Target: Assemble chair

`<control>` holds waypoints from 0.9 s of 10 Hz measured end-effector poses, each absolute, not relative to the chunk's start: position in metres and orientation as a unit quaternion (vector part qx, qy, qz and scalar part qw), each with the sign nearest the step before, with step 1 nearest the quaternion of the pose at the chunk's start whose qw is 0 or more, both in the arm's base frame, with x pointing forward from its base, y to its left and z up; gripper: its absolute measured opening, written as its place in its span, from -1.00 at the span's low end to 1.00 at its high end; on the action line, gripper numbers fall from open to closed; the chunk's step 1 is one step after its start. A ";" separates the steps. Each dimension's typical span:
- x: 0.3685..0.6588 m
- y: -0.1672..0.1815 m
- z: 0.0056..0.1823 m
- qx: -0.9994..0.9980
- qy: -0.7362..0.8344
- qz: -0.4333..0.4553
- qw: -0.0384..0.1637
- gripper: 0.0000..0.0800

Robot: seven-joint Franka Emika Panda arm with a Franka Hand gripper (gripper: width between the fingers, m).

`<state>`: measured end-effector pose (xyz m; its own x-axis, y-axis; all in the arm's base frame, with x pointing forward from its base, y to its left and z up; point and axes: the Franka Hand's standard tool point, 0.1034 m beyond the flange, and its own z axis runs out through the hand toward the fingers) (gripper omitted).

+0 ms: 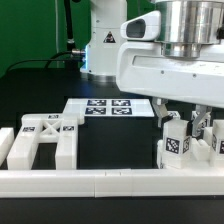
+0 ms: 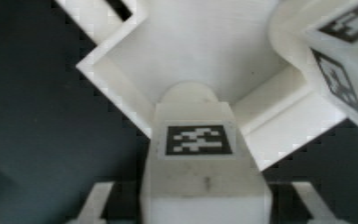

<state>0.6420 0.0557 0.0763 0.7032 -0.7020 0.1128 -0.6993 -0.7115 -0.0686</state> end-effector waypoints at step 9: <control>0.643 0.054 0.077 -0.983 0.171 -0.068 -0.005 0.62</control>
Offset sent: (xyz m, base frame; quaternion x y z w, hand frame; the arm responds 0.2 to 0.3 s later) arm 0.0000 0.0000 0.0000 0.0000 0.0000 -0.0650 0.9979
